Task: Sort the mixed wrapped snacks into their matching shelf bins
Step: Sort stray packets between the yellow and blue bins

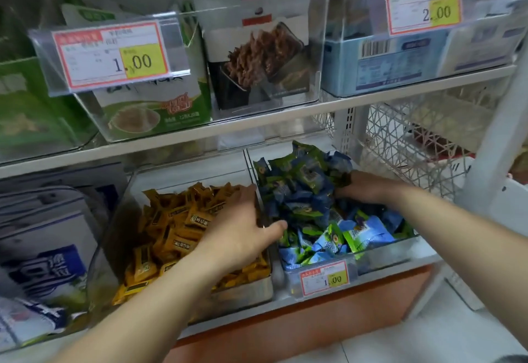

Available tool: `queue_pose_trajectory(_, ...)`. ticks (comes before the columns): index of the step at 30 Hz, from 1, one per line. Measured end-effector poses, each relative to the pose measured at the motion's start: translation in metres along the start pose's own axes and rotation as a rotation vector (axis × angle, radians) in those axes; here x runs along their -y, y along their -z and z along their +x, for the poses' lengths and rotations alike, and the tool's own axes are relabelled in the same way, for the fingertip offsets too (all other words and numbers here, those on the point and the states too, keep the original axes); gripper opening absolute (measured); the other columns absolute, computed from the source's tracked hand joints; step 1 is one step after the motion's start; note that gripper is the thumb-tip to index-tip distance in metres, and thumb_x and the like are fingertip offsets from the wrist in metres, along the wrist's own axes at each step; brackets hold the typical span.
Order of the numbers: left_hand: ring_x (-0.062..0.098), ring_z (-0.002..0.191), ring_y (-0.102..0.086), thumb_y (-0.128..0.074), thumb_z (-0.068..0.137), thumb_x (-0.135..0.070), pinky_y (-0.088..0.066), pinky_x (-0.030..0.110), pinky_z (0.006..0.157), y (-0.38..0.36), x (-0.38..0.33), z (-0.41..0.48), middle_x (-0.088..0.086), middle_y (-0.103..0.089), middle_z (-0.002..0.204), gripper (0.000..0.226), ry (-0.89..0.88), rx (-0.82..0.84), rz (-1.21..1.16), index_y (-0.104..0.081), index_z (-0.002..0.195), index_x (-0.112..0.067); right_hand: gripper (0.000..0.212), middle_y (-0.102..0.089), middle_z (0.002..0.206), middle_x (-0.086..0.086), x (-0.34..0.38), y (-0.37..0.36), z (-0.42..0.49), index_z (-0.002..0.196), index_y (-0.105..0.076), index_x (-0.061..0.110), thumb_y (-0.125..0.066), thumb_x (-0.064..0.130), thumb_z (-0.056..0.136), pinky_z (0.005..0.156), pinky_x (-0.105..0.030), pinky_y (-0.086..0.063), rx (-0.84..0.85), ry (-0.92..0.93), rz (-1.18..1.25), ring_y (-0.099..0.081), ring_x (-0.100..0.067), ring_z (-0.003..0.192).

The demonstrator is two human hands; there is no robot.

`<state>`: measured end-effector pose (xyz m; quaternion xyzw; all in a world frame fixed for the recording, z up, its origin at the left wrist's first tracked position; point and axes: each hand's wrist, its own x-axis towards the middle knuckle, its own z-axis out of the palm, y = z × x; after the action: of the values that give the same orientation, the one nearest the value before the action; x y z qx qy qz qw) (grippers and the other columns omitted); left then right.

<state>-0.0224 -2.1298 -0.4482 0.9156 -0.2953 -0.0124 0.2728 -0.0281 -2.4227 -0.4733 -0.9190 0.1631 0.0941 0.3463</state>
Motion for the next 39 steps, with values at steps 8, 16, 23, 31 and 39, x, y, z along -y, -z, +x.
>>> queue_pose_trajectory(8, 0.018, 0.128, -0.040, -0.062, 0.081, -0.061, -0.034, 0.023, 0.088, -0.010, 0.002, 0.003, -0.004, -0.036, 0.138, 0.074, 0.017, -0.022, 0.075, -0.025, 0.139, -0.033, 0.056, -0.067, 0.116, -0.009, 0.000, -0.003, -0.003, 0.131, -0.049, 0.017, -0.074, 0.029, 0.082, 0.090, -0.045, -0.055, 0.062, -0.020, 0.095, -0.067, -0.028, 0.100)
queue_pose_trajectory(16, 0.015, 0.118, -0.049, -0.067, 0.080, -0.060, -0.038, 0.020, 0.088, 0.000, 0.008, 0.011, -0.008, -0.047, 0.134, 0.070, 0.031, 0.001, 0.002, -0.037, 0.138, -0.034, 0.015, -0.066, 0.102, 0.010, 0.011, 0.016, -0.025, 0.097, -0.071, 0.029, -0.077, 0.027, 0.083, 0.079, -0.028, -0.043, -0.141, 0.196, 0.045, -0.059, -0.011, 0.096)
queue_pose_trajectory(23, 0.017, 0.120, -0.051, -0.064, 0.082, -0.060, -0.041, 0.026, 0.085, 0.009, 0.003, 0.018, -0.006, -0.050, 0.135, 0.066, -0.005, -0.186, 0.025, -0.043, 0.138, -0.033, 0.011, -0.073, 0.096, -0.003, 0.029, 0.028, -0.041, 0.094, -0.075, 0.022, -0.075, 0.019, 0.084, 0.065, -0.028, -0.055, -0.251, 0.244, 0.665, -0.068, -0.007, 0.074)
queue_pose_trajectory(31, 0.015, 0.113, -0.057, -0.053, 0.074, -0.075, -0.050, 0.031, 0.090, -0.012, -0.042, 0.027, -0.009, -0.060, 0.127, 0.069, -0.206, -0.175, -0.074, -0.036, 0.133, -0.045, 0.013, -0.073, 0.100, -0.016, 0.069, -0.011, -0.059, 0.097, -0.071, 0.013, -0.067, 0.007, 0.087, 0.072, -0.037, -0.054, -0.080, 0.324, 1.006, -0.071, -0.026, 0.087)
queue_pose_trajectory(39, -0.005, 0.088, -0.061, -0.083, 0.076, -0.029, -0.040, 0.002, 0.075, -0.011, -0.032, 0.040, -0.020, -0.066, 0.096, 0.045, -0.162, -0.219, -0.350, -0.069, 0.119, -0.026, 0.014, -0.073, 0.096, -0.014, 0.072, -0.017, -0.062, 0.105, -0.061, 0.005, -0.060, 0.013, 0.094, 0.068, -0.036, -0.059, 0.022, 0.275, 1.162, -0.071, -0.026, 0.087)
